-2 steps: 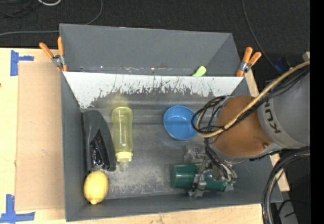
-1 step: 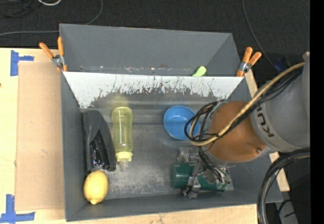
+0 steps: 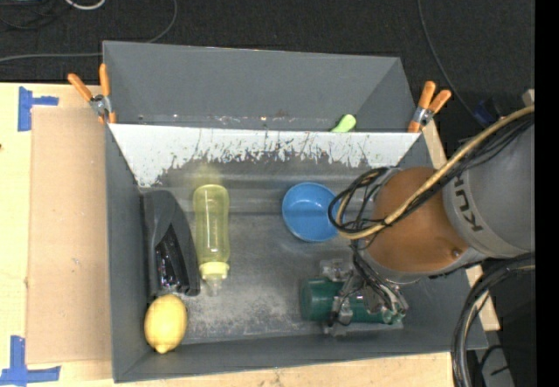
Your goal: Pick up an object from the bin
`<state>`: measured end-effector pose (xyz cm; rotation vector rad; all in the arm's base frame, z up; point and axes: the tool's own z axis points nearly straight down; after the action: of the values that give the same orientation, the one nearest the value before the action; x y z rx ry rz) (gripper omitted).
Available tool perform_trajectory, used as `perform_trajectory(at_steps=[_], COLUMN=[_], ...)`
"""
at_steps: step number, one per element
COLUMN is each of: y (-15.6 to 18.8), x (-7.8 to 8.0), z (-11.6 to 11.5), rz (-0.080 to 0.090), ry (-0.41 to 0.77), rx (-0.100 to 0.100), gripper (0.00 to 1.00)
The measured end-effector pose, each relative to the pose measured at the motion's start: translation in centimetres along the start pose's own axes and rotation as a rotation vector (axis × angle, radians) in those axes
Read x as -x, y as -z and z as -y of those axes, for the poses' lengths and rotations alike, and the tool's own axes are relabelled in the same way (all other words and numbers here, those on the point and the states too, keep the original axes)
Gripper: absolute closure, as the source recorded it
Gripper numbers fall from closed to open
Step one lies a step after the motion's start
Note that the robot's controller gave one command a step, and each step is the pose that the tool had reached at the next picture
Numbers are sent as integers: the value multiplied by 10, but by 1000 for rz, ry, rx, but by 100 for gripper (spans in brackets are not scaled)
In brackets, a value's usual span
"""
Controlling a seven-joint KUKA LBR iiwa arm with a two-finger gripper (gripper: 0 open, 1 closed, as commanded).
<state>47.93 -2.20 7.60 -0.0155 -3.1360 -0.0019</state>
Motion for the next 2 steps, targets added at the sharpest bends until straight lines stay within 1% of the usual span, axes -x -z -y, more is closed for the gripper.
perform_trajectory(at_steps=[1, 2], y=[0, 18], x=[0, -1], z=[0, 0], rz=[-1, -4], ry=[0, 1], rx=[0, 0], gripper=[100, 100])
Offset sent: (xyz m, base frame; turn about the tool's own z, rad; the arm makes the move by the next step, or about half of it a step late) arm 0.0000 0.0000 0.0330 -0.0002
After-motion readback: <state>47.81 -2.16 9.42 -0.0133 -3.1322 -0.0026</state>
